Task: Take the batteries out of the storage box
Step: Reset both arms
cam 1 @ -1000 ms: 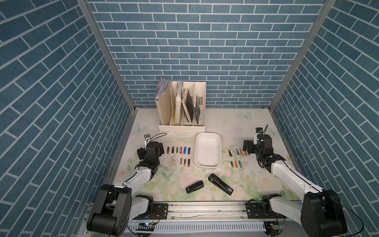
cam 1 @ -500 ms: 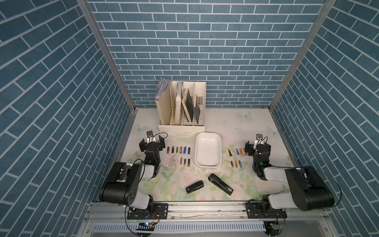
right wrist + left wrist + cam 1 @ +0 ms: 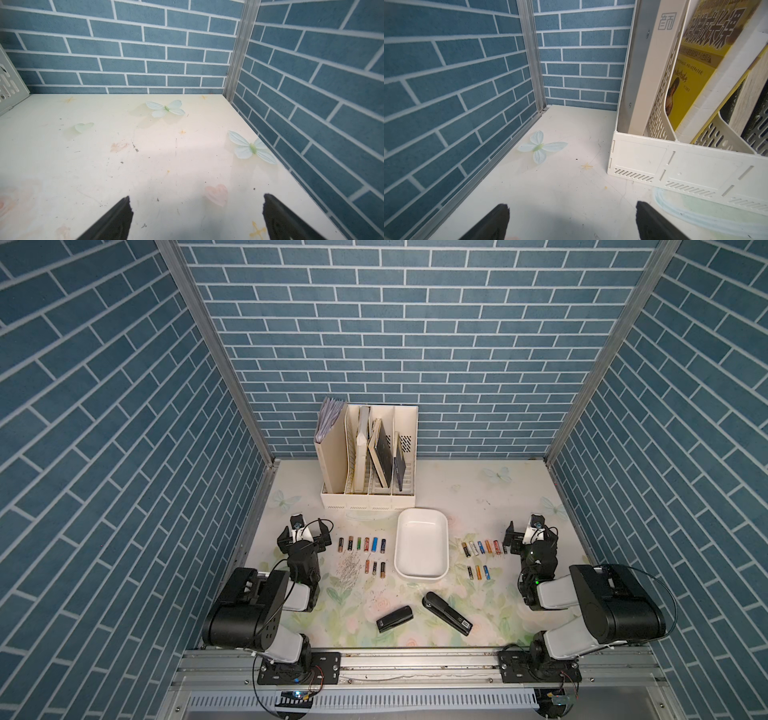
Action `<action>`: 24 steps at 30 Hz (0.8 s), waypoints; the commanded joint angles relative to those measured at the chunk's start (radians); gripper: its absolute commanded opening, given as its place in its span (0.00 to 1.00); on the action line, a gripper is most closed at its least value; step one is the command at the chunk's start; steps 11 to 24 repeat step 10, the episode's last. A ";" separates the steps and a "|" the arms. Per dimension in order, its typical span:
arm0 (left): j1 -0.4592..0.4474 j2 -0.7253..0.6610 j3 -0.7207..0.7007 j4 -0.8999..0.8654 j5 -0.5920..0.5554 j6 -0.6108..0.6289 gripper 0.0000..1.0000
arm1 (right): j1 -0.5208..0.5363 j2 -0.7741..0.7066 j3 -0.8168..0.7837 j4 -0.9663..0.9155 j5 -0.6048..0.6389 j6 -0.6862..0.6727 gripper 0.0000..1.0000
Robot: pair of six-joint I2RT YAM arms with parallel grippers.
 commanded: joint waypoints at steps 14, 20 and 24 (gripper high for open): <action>0.009 -0.009 0.008 0.022 -0.017 -0.021 1.00 | -0.016 0.002 0.018 0.033 -0.122 -0.015 1.00; 0.009 -0.009 0.008 0.022 -0.017 -0.021 1.00 | -0.016 0.002 0.018 0.033 -0.122 -0.015 1.00; 0.009 -0.009 0.008 0.022 -0.017 -0.021 1.00 | -0.016 0.002 0.018 0.033 -0.122 -0.015 1.00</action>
